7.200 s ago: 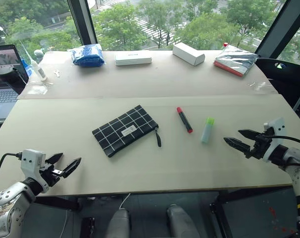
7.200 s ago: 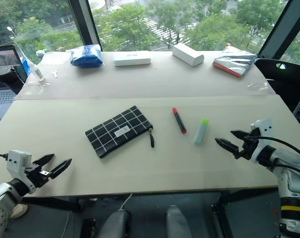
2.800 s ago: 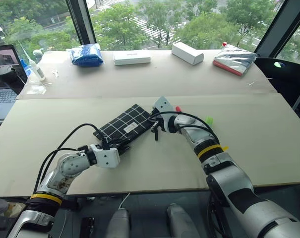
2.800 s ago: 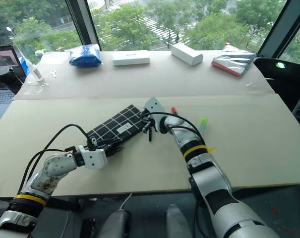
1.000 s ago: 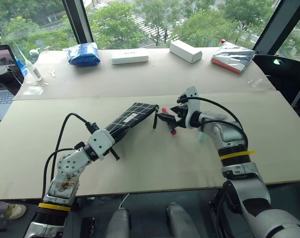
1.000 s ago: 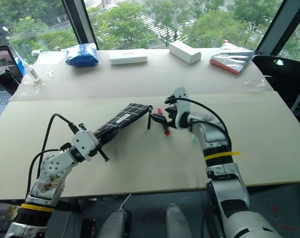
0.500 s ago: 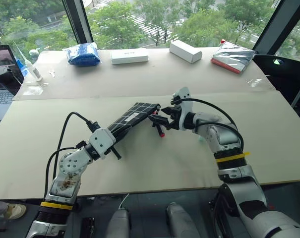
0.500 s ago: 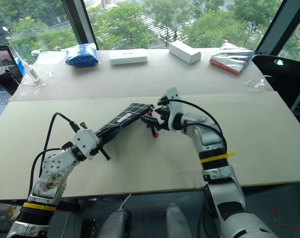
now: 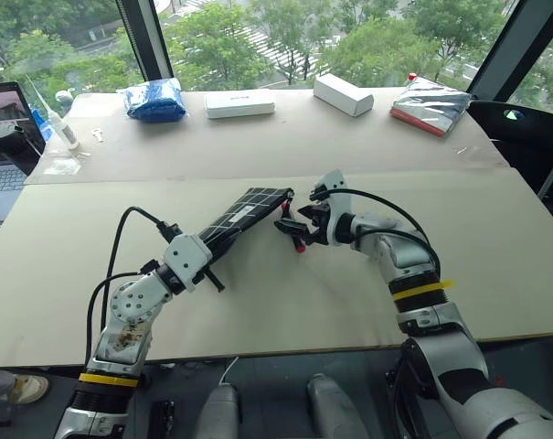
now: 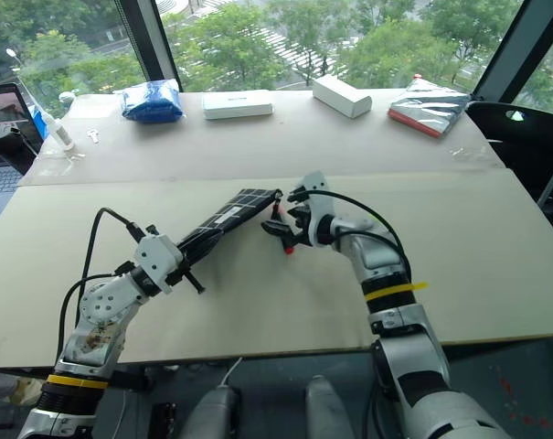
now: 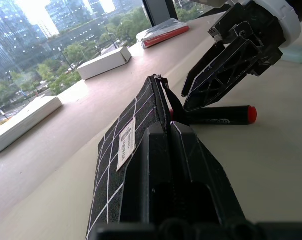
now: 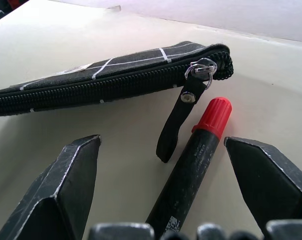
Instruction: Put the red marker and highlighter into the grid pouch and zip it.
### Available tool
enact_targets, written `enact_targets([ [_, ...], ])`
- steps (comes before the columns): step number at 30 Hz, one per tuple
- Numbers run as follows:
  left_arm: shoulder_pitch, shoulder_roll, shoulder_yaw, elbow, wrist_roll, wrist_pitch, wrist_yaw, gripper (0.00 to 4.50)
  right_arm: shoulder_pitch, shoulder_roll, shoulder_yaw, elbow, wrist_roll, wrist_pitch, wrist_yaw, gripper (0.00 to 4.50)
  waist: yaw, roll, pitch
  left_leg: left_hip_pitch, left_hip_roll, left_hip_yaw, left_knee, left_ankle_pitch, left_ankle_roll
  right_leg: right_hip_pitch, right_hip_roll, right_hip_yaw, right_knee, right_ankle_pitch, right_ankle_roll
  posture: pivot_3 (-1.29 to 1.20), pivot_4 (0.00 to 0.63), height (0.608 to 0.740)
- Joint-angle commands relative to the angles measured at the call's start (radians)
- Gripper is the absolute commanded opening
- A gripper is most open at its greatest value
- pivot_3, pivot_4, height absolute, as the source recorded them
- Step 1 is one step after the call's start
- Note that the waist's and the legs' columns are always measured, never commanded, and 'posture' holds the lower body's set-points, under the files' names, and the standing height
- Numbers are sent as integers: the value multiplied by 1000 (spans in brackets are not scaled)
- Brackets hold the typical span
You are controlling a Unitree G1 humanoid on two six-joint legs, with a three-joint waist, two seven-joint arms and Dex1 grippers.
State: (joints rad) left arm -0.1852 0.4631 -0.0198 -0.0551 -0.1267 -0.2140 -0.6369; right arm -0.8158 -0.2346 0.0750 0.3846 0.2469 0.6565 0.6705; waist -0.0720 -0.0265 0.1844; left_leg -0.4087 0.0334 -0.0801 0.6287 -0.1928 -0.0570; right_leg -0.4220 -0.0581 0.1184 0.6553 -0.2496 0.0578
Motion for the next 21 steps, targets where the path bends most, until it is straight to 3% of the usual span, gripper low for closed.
enact_targets([
  [1, -5, -3, 22, -47, -19, -7, 11, 0, -42, 1, -14, 6, -3, -40, -3, 4392, 0, 0, 0, 0, 0, 0, 0, 0, 0, 0, 0, 0, 0, 0, 0, 0, 150, 740],
  [12, -6, -9, 24, -46, -18, -8, 11, 0, -117, 53, -17, 116, -11, -108, -11, 4392, 0, 0, 0, 0, 0, 0, 0, 0, 0, 0, 0, 0, 0, 0, 0, 0, 150, 740],
  [13, -6, -10, 24, -47, -18, -7, 12, 0, -117, 54, -15, 117, -11, -113, -3, 3894, 0, 0, 0, 0, 0, 0, 0, 0, 0, 0, 0, 0, 0, 0, 0, 0, 150, 740],
  [15, -4, -11, 25, -48, -17, -7, 14, 0, -116, 55, -15, 116, -12, -118, 9, 3518, 0, 0, 0, 0, 0, 0, 0, 0, 0, 0, 0, 0, 0, 0, 0, 0, 150, 740],
  [16, -3, -11, 25, -49, -17, -7, 15, 0, -116, 54, -16, 115, -11, -118, 12, 3010, 0, 0, 0, 0, 0, 0, 0, 0, 0, 0, 0, 0, 0, 0, 0, 0, 150, 740],
  [21, 1, -12, 27, -52, -17, -7, 19, 0, -118, 51, -17, 121, -16, -121, 23, 1376, 0, 0, 0, 0, 0, 0, 0, 0, 0, 0, 0, 0, 0, 0, 0, 0, 150, 740],
])
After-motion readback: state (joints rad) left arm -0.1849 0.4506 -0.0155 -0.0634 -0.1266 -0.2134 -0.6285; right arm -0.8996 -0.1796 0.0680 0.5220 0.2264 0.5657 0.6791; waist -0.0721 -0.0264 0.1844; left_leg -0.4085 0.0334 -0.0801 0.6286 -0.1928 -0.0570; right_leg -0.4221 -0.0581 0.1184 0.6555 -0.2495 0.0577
